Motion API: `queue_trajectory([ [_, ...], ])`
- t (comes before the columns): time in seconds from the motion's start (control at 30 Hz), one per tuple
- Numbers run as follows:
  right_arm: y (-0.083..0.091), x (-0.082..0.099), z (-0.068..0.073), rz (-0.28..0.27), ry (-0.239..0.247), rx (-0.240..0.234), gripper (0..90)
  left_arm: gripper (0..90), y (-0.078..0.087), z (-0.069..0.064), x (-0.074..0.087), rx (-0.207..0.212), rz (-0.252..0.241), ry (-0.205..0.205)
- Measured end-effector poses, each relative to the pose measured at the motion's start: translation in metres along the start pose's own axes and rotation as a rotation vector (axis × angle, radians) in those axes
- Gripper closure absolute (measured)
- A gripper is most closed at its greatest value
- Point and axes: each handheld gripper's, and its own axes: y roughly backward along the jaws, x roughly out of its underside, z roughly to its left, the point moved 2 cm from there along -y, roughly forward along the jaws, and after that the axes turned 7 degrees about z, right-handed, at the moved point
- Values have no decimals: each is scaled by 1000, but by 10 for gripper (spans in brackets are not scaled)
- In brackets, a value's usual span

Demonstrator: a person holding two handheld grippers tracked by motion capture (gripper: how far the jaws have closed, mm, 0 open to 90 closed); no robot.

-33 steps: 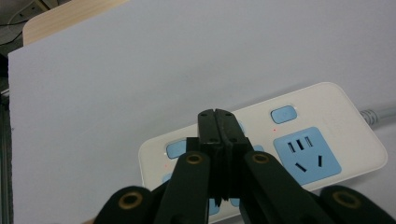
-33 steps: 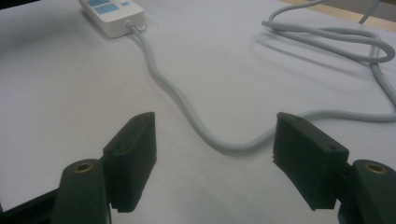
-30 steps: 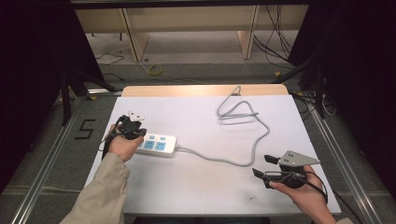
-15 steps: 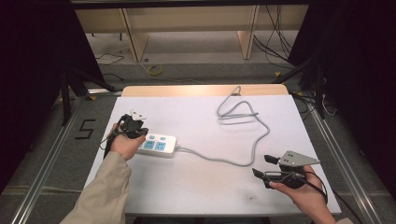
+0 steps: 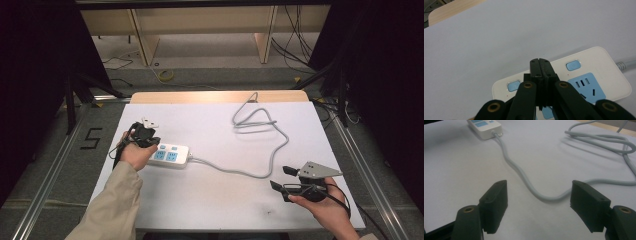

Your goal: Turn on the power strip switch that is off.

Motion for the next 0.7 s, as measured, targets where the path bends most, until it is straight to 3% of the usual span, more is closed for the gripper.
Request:
queue_trajectory([
  [0.7, 0, 0, 0, -1, -1, -1, 307, 897, -6, -3, -5, 7, 13, -4],
])
